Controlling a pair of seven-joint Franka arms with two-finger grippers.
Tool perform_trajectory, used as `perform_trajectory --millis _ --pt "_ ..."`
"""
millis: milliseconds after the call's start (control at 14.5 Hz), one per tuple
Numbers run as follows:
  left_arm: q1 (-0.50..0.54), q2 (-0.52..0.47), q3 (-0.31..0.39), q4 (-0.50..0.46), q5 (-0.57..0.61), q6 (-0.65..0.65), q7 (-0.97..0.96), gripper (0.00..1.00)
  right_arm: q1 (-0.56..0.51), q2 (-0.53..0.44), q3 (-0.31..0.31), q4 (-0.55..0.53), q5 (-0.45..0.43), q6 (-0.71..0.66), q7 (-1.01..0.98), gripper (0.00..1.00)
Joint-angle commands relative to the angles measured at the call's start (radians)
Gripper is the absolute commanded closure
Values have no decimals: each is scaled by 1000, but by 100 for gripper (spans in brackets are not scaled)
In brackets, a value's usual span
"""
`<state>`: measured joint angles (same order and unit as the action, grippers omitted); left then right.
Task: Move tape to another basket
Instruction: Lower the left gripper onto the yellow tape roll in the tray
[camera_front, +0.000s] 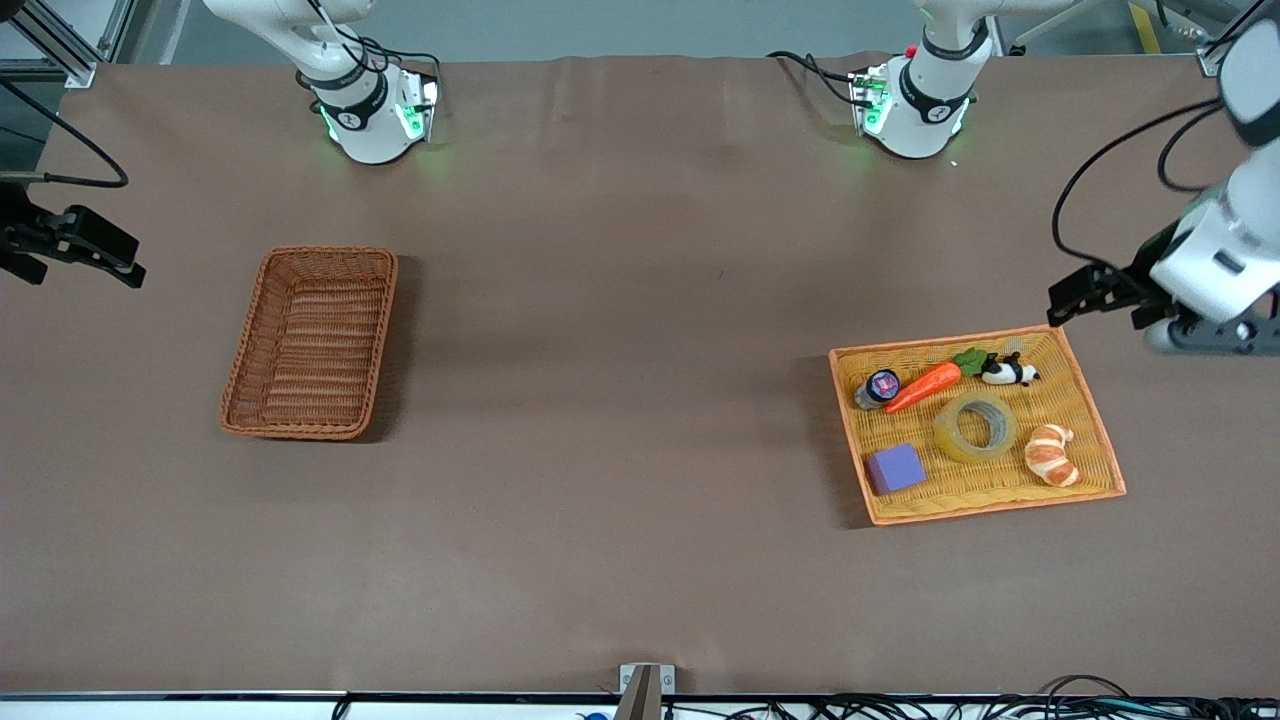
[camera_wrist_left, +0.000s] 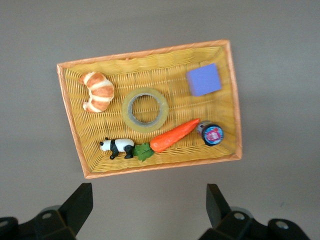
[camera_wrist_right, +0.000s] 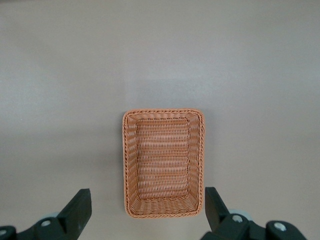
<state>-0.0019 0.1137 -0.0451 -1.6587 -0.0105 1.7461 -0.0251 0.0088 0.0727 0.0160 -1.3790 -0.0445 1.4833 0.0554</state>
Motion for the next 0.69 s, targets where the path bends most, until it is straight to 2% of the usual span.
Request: perform_trajectory --millis 0,345,621 --pt "39 114 -1 19 20 77 2 0 -6 -14 -1 -14 21 5 -6 0" --pt "68 300 -1 10 62 254 2 0 -6 -13 -1 -14 21 -1 -6 0" --pt "68 406 -1 8 73 348 2 0 -7 -13 -1 -14 21 -3 -6 0"
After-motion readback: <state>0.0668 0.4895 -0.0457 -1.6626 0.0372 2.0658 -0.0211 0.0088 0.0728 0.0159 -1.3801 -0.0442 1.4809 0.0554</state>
